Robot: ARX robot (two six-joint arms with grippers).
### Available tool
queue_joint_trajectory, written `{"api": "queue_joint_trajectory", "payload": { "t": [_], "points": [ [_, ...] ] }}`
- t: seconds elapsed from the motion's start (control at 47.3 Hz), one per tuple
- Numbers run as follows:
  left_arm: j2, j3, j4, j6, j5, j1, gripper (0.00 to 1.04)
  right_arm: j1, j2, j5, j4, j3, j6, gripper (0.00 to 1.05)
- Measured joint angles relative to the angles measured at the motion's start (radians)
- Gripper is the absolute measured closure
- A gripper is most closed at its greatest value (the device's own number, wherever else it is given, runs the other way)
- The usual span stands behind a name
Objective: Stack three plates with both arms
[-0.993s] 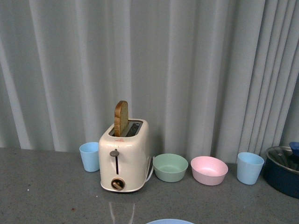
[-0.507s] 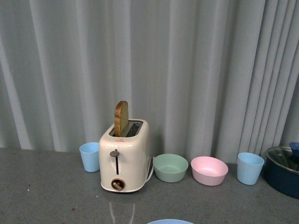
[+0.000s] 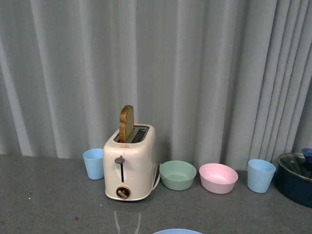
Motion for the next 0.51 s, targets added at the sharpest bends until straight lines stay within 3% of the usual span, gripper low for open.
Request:
{"api": "queue_joint_trajectory", "payload": {
  "t": [0.507],
  "points": [
    [0.000,0.000,0.000,0.000,0.000,0.000,0.07,0.000,0.000,0.000,0.000,0.000,0.000,0.07]
  ]
}}
